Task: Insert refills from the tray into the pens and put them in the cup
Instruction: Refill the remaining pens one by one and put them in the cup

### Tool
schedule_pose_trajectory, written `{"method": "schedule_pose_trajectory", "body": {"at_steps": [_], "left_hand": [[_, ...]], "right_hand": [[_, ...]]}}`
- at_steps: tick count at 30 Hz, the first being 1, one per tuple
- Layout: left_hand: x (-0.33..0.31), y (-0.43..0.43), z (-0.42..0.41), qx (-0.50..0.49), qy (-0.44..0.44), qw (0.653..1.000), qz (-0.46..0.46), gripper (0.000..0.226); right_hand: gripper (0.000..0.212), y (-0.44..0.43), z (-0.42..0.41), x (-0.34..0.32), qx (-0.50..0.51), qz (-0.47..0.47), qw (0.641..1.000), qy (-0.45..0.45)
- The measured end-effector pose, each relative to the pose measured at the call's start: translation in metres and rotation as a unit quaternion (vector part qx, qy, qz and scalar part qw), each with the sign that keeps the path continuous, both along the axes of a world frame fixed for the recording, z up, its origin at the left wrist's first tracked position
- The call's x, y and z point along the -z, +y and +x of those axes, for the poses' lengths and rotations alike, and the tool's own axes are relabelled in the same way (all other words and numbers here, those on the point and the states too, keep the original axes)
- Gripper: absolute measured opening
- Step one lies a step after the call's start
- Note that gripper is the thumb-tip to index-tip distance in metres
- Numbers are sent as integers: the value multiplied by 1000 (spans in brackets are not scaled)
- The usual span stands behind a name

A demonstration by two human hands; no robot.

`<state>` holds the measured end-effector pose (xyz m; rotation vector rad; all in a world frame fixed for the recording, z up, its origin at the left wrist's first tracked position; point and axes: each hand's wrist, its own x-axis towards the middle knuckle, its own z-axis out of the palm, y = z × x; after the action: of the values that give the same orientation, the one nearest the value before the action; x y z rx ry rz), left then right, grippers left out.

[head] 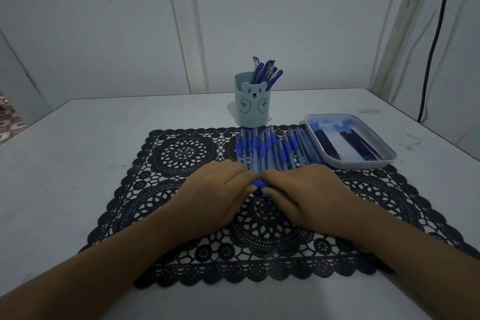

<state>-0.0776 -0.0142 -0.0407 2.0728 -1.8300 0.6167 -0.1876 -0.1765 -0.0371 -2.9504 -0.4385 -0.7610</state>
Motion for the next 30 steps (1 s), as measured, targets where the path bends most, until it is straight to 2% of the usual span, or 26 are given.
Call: {"method": "schedule_pose_trajectory", "body": {"at_steps": [7,11,16,18,21,24,27,30], "left_hand": [[-1,3,1,2,-8,1000,3,33],[0,2,3,-20,-9,1000,-7,31],[3,3,17,-80,66,990,-98,29],[5,4,19,-92,87,986,-108,30],[6,3,19,-90,84,988,-92,32],[6,3,19,-85,82,989,-88,31],[6,3,18,-74,83,990,-84,31],[5,3,17,-56,74,993,-78,31]], "right_hand": [[29,-5,-1,-4,11,40,999,15],[36,-4,-3,-8,69,41,996,28],[21,-15,-12,-17,138,150,978,43],[17,-16,-12,-19,124,164,977,65],[14,-12,-13,-17,51,156,977,133],[28,-6,-13,-11,25,115,978,170],[48,-4,-12,-7,36,83,983,161],[47,-4,-11,-9,48,141,982,113]]}}
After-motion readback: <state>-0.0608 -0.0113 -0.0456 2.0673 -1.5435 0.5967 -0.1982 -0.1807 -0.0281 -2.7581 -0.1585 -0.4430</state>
